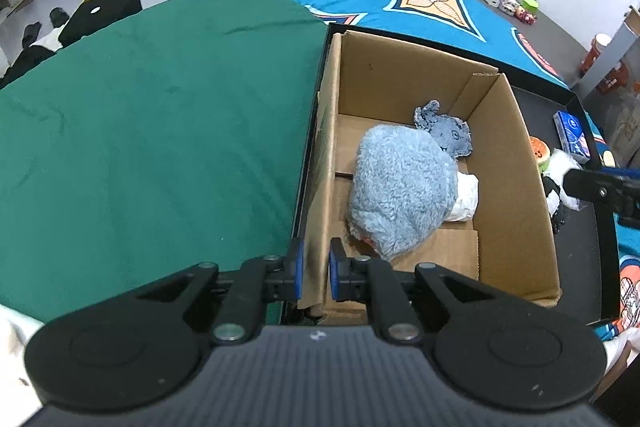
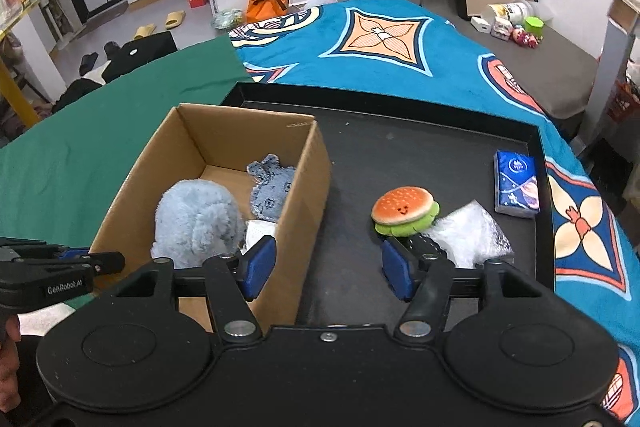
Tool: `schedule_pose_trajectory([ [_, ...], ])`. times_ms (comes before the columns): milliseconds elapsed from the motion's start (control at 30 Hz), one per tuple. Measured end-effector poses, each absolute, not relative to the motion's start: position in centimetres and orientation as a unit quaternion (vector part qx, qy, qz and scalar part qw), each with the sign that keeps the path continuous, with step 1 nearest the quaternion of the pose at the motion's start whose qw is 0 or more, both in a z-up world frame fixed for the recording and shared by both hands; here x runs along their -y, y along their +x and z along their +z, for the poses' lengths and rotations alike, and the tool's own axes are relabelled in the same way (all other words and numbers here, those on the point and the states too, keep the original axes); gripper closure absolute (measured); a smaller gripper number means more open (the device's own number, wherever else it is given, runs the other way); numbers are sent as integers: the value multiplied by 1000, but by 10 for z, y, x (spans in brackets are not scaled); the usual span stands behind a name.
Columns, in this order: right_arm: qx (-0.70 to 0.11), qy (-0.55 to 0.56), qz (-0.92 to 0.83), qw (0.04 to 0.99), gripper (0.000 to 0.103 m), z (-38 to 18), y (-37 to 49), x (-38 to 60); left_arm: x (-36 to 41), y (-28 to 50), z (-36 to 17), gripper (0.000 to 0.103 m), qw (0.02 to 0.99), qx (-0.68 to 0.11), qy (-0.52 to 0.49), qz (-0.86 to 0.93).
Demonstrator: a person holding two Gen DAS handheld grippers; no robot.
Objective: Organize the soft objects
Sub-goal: 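Move the right tool to the clear plastic bag and grasp it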
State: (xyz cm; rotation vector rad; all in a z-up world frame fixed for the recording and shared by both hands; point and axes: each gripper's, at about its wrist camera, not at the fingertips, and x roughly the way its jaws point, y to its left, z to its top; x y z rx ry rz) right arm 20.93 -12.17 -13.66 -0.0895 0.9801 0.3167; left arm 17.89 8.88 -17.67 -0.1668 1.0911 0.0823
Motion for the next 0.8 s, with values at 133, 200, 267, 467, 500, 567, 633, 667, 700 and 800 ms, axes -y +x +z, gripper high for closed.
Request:
schedule_pose_trajectory([
  [133,-467,-19,163,869,42,-141,207,137,-83,181,-176,88,849,-523,-57,43],
  [200,-466,-13,165,869,42,-143,206,145,-84,183,-174,87,844,-530,-59,50],
  [267,-465,-6,167,869,42,-146,205,153,-83,186,-172,81,842,-533,-58,53],
  [467,-463,19,164,871,37,-155,204,179,-74,189,-163,43,843,-531,-40,69],
  [500,-462,24,161,872,37,-156,205,184,-73,190,-162,42,843,-531,-39,71],
  [567,-463,29,160,871,37,-160,207,191,-70,192,-162,40,842,-534,-34,76],
  [633,-465,33,159,870,37,-165,209,198,-67,194,-162,39,838,-538,-31,78],
  [667,-467,35,158,869,37,-168,210,201,-65,194,-162,37,838,-540,-29,80],
  [700,-468,38,157,869,36,-170,211,204,-64,194,-161,35,838,-539,-27,81],
  [800,-468,50,155,868,36,-176,215,213,-60,194,-157,29,840,-535,-17,91],
])
